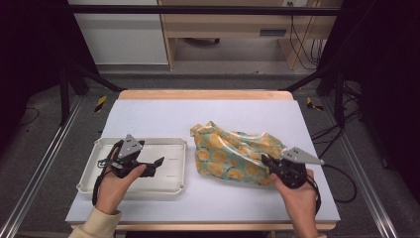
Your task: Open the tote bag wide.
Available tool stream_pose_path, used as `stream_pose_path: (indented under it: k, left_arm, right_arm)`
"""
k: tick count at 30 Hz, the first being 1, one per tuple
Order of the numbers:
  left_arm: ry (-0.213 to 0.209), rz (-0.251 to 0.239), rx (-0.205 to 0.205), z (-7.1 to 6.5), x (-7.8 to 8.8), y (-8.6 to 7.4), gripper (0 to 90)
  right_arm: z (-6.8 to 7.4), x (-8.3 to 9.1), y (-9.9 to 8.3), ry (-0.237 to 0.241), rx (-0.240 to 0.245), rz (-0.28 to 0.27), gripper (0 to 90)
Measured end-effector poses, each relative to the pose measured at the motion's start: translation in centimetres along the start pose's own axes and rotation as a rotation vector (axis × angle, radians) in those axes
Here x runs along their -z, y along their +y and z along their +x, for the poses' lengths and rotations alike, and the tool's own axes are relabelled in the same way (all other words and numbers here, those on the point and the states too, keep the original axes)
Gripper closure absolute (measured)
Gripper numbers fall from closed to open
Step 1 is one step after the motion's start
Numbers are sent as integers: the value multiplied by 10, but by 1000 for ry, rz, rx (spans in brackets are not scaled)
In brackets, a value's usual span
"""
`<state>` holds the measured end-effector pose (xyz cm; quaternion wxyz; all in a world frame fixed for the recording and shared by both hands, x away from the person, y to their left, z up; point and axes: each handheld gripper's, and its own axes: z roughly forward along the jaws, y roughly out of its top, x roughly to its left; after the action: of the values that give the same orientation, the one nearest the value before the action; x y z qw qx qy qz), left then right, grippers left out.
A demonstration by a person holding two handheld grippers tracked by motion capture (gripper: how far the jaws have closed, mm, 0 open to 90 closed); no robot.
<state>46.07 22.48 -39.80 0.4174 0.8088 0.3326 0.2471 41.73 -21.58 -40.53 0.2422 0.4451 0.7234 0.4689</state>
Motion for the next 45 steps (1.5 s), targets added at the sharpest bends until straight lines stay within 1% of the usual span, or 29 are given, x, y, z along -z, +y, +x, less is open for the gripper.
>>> stream_pose_path:
  k: [1, 2, 4, 5, 7, 10, 11, 12, 13, 14, 15, 16, 17, 18, 19, 20, 21, 23, 24, 26, 29, 30, 32, 33, 36, 37, 39, 43, 45]
  left_arm:
    - [0, 0, 0, 0, 0, 0, 119]
    - [-22, 3, -40, -10, -2, 8, 121]
    - [-43, -5, -75, -20, -6, 18, 123]
    - [-43, -5, -75, -20, -6, 18, 125]
    - [-71, -15, -120, -37, -15, 34, 129]
    - [-105, -22, -153, -54, -24, 50, 132]
    - [-105, -22, -153, -54, -24, 50, 133]
    - [-115, -27, -179, -64, -30, 60, 134]
    - [-115, -27, -179, -64, -30, 60, 133]
    - [-148, -33, -186, -73, -37, 68, 133]
    - [-148, -33, -186, -73, -37, 68, 133]
    - [-191, -28, -199, -81, -43, 70, 133]
    - [-191, -28, -199, -81, -43, 70, 133]
    - [-213, -1, -230, -89, -49, 66, 135]
    - [-213, -1, -230, -89, -49, 66, 144]
    - [-231, 22, -257, -94, -55, 59, 158]
    - [-231, 22, -257, -94, -55, 59, 188]
    - [-228, 36, -268, -97, -60, 54, 338]
    - [-219, 64, -255, -98, -63, 51, 418]
    - [-238, 56, -227, -97, -62, 47, 588]
    - [-241, 56, -223, -97, -58, 40, 689]
    - [-246, 58, -222, -96, -56, 31, 716]
    - [-257, 75, -230, -96, -56, 23, 776]
    - [-264, 86, -238, -95, -56, 21, 795]
    - [-266, 79, -219, -90, -54, 18, 832]
    - [-266, 79, -219, -90, -54, 18, 839]
    - [-270, 72, -214, -87, -52, 16, 851]
    - [-266, 78, -207, -83, -51, 13, 862]
    - [-266, 77, -203, -81, -51, 12, 867]
  right_arm:
    - [5, 2, -6, 7, 14, 1, 866]
    - [8, 4, -12, 3, 26, 3, 867]
    - [12, 8, -24, 16, 19, 1, 868]
    - [14, 9, -29, 27, 27, 3, 868]
    - [18, 11, -39, 36, 29, 14, 867]
    - [22, 12, -48, 45, 45, 41, 862]
    - [23, 12, -50, 46, 46, 52, 862]
    - [23, 12, -52, 47, 46, 54, 862]
    - [23, 12, -52, 47, 46, 54, 862]
    - [24, 13, -53, 46, 48, 55, 862]
    - [24, 13, -53, 46, 48, 55, 862]
    - [23, 14, -54, 36, 57, 65, 859]
    - [23, 14, -54, 36, 57, 65, 859]
    - [23, 15, -55, 26, 69, 74, 856]
    - [23, 15, -55, 26, 69, 74, 856]
    - [23, 16, -56, 14, 78, 82, 848]
    - [23, 16, -57, 15, 80, 85, 843]
    - [23, 16, -58, 15, 84, 90, 837]
    - [24, 16, -60, 8, 96, 105, 823]
    - [25, 16, -60, 0, 103, 110, 802]
    - [25, 18, -60, -2, 101, 110, 754]
    - [26, 19, -60, -2, 98, 108, 671]
    - [27, 20, -58, 1, 97, 98, 583]
    - [28, 21, -55, 5, 89, 94, 548]
    - [33, 25, -45, 0, 119, 81, 428]
    - [33, 25, -45, 0, 119, 81, 428]
    - [36, 30, -31, 2, 139, 62, 357]
    - [36, 29, -13, 10, 163, 73, 340]
    - [36, 20, 8, 18, 199, 100, 342]
